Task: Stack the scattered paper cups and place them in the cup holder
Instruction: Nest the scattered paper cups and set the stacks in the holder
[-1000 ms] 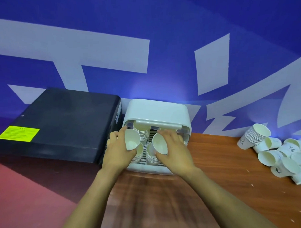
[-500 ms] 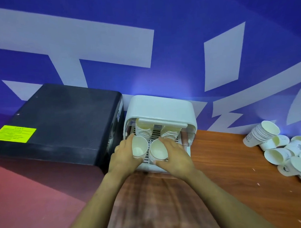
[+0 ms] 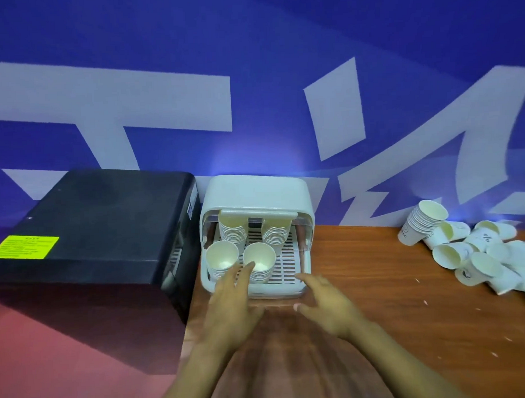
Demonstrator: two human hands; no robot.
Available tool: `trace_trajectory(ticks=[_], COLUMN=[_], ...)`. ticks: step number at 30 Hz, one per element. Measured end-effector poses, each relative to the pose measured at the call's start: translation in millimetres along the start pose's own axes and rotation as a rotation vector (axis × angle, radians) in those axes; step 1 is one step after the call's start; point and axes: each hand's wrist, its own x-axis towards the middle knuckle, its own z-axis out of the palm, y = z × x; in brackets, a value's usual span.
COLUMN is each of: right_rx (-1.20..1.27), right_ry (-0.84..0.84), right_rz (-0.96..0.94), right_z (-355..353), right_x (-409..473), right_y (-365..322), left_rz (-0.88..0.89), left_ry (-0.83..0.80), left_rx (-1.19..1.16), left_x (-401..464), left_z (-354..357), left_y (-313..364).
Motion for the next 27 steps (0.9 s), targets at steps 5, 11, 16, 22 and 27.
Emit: trace_trajectory(ticks=[5,11,16,22,27], right_rx=[-0.042,-0.004,0.084,0.123,0.161], right_ry=[-0.047,0.051,0.056,0.050,0.090], right_rz=[0.170,0.258,0.297,0.282,0.291], right_z=[0,-38,-57,-95,-135], right_x=[-61,-105,-137,-182,-233], right_y=[61,114,172,270,365], left_rz=[0.071,0.129,0.166,0.145,0.145], left_ry=[-0.170,-0.292,-0.321,-0.335,-0.381], left_rx=[-0.074,-0.076,-0.018,0.049,0.026], left_x=[-10,-10,-13,-22,-36], left_z=[44,86,121,189,261], left_y=[29,77,120,206,298])
